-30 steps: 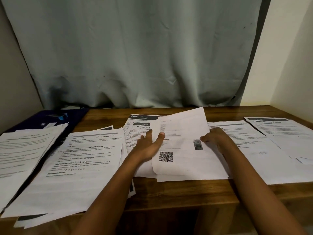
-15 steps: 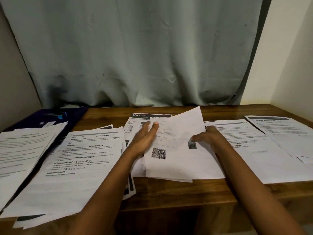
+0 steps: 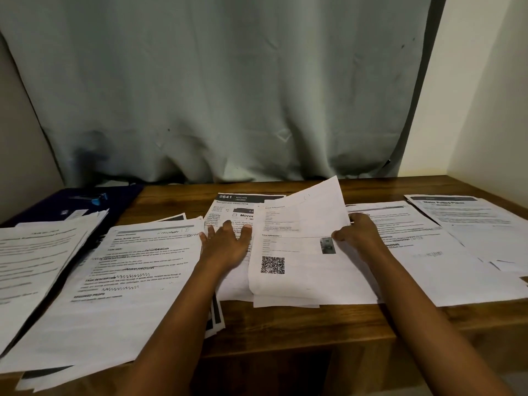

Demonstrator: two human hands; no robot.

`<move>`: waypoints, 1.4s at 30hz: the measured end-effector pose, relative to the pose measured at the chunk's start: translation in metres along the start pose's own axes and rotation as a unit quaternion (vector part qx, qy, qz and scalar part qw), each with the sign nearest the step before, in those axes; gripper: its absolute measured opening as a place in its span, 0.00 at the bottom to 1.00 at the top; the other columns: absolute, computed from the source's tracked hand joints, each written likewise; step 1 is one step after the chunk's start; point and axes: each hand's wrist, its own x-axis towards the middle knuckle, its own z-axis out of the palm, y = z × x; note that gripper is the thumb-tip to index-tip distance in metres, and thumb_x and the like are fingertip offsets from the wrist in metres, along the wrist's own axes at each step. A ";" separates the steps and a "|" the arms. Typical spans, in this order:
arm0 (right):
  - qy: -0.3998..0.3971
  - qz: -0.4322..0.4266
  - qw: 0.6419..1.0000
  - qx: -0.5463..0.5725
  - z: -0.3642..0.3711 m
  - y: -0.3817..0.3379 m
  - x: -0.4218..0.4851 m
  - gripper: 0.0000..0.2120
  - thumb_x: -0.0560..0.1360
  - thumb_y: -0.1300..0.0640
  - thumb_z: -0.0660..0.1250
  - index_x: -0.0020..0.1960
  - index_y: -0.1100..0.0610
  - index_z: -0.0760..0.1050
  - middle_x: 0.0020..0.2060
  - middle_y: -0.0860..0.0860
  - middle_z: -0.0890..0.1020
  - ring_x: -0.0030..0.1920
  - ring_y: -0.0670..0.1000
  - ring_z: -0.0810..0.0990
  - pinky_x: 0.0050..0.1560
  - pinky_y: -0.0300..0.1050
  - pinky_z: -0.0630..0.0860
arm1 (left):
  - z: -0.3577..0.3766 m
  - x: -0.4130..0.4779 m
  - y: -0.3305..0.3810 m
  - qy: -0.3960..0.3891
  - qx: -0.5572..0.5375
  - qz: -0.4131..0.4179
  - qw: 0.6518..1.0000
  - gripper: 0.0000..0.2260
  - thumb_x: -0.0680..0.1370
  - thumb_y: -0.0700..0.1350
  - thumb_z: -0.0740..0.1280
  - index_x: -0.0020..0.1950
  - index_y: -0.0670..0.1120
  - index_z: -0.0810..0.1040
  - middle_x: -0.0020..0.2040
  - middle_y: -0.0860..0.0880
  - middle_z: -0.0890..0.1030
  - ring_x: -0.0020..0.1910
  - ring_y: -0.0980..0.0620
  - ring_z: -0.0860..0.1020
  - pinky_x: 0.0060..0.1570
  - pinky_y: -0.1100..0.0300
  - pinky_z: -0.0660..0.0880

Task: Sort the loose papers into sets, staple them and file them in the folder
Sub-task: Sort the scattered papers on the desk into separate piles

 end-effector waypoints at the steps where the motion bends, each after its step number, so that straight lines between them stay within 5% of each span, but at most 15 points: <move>1: 0.003 -0.003 1.000 0.001 0.001 0.000 0.000 0.20 0.68 0.68 0.72 0.59 0.64 0.76 0.56 0.59 0.81 0.55 0.59 0.79 0.47 0.42 0.70 | 0.000 -0.001 0.001 -0.006 -0.006 0.003 1.000 0.31 0.81 0.62 0.46 0.77 0.44 0.53 0.78 0.43 0.56 0.77 0.40 0.48 0.74 0.43 0.39; 8: -0.001 -0.023 1.000 -0.014 0.010 0.000 -0.004 0.22 0.68 0.68 0.72 0.61 0.64 0.76 0.56 0.58 0.81 0.55 0.59 0.79 0.47 0.42 0.69 | -0.005 -0.003 0.007 0.002 -0.041 -0.004 0.999 0.30 0.80 0.63 0.50 0.76 0.47 0.57 0.75 0.43 0.63 0.73 0.38 0.60 0.70 0.46 0.58; 14: 0.003 -0.031 0.999 -0.012 0.012 0.000 -0.005 0.22 0.68 0.67 0.72 0.61 0.63 0.75 0.58 0.58 0.80 0.56 0.60 0.78 0.49 0.44 0.72 | -0.001 0.001 0.005 0.030 0.003 -0.025 0.999 0.30 0.80 0.62 0.49 0.75 0.44 0.57 0.73 0.37 0.64 0.71 0.36 0.60 0.69 0.44 0.57; 21: 0.019 -0.030 0.999 -0.012 0.021 0.001 -0.008 0.23 0.70 0.69 0.69 0.64 0.62 0.73 0.60 0.57 0.79 0.58 0.60 0.78 0.55 0.47 0.74 | -0.001 0.010 0.000 0.048 -0.067 -0.028 0.996 0.26 0.81 0.58 0.52 0.72 0.42 0.62 0.72 0.38 0.66 0.70 0.37 0.63 0.68 0.45 0.60; 28: 0.068 -0.019 0.997 -0.015 0.007 0.001 -0.006 0.19 0.70 0.69 0.70 0.60 0.63 0.74 0.57 0.59 0.79 0.56 0.61 0.78 0.48 0.46 0.73 | -0.003 0.009 -0.006 0.065 0.008 -0.015 0.998 0.24 0.80 0.50 0.58 0.72 0.40 0.61 0.71 0.39 0.68 0.70 0.39 0.65 0.70 0.49 0.59; 33: 0.122 -0.008 0.993 -0.005 -0.015 0.007 0.002 0.17 0.73 0.67 0.67 0.62 0.64 0.73 0.60 0.61 0.77 0.59 0.62 0.76 0.56 0.51 0.74 | -0.004 0.015 -0.008 0.052 0.037 -0.028 0.998 0.32 0.77 0.59 0.63 0.73 0.40 0.62 0.73 0.41 0.66 0.72 0.40 0.63 0.73 0.42 0.52; 37: 0.149 0.024 0.987 0.061 -0.027 0.012 0.009 0.18 0.74 0.66 0.66 0.64 0.62 0.73 0.61 0.60 0.77 0.60 0.62 0.76 0.59 0.54 0.73 | -0.018 0.026 -0.001 -0.030 0.123 -0.066 0.990 0.43 0.71 0.71 0.62 0.75 0.42 0.62 0.77 0.39 0.56 0.76 0.39 0.54 0.72 0.40 0.46; 42: 0.151 0.028 0.983 0.103 -0.031 0.017 0.012 0.17 0.73 0.67 0.65 0.61 0.63 0.74 0.59 0.60 0.78 0.58 0.62 0.76 0.59 0.53 0.74 | -0.028 0.041 0.010 -0.058 0.137 -0.087 0.985 0.38 0.70 0.66 0.68 0.70 0.42 0.66 0.74 0.40 0.63 0.75 0.39 0.57 0.73 0.39 0.49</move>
